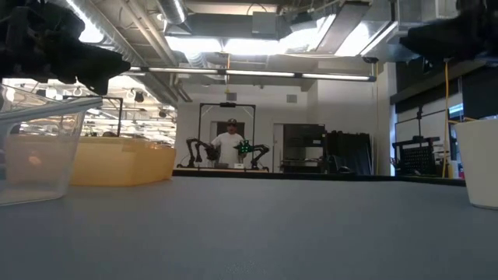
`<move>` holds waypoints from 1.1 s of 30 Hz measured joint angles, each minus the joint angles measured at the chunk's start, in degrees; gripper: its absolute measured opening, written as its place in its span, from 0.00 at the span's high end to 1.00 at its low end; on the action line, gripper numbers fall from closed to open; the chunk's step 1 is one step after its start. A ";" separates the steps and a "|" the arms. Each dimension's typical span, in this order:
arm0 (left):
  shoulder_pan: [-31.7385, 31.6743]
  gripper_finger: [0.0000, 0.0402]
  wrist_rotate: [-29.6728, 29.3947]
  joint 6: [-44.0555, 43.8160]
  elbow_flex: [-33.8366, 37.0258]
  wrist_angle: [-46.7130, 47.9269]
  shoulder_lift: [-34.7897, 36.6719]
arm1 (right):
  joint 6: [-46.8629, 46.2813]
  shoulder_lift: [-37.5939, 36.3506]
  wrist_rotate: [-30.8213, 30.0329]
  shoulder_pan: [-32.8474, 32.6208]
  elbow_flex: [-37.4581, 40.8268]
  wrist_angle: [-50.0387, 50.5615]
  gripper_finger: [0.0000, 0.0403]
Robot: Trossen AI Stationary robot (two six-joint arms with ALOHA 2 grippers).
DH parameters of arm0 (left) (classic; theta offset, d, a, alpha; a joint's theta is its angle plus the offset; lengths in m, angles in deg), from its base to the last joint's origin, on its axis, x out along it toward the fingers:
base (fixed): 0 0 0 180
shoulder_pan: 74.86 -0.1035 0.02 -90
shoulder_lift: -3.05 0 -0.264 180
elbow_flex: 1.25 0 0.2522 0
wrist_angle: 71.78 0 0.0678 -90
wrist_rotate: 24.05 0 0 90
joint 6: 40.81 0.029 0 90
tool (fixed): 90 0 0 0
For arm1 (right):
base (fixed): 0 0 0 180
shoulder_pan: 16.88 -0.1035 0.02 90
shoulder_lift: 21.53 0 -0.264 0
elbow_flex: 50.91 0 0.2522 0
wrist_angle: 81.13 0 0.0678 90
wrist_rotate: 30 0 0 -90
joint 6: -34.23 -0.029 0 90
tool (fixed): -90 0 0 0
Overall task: Sort silverware by color (type)
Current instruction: Return to Home Position
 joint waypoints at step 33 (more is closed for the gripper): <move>0.00 0.70 -0.03 -0.24 0.00 0.50 0.00 | -4.08 1.03 -1.83 0.00 8.53 -5.10 0.73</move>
